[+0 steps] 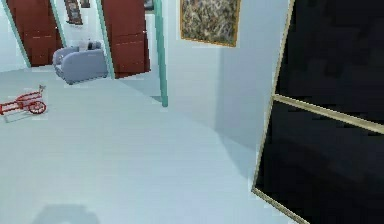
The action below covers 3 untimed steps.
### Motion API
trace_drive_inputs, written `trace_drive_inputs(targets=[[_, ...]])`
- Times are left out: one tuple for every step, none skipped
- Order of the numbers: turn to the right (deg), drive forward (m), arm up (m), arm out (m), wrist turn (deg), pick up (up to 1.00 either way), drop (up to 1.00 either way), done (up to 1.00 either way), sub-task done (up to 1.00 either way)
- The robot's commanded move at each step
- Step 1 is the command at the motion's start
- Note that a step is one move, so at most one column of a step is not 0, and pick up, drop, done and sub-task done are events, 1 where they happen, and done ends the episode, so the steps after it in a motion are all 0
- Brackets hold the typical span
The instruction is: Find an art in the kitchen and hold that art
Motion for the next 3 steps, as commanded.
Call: trace_drive_inputs(targets=[[-45.0,0.00,0.00,0.00,0.0,0.00,0.00,0.00,0.00],[45.0,0.00,0.00,0.00,0.0,0.00,0.00,0.00,0.00],[9.0,0.00,0.00,0.00,0.0,0.00,0.00,0.00,0.00]])
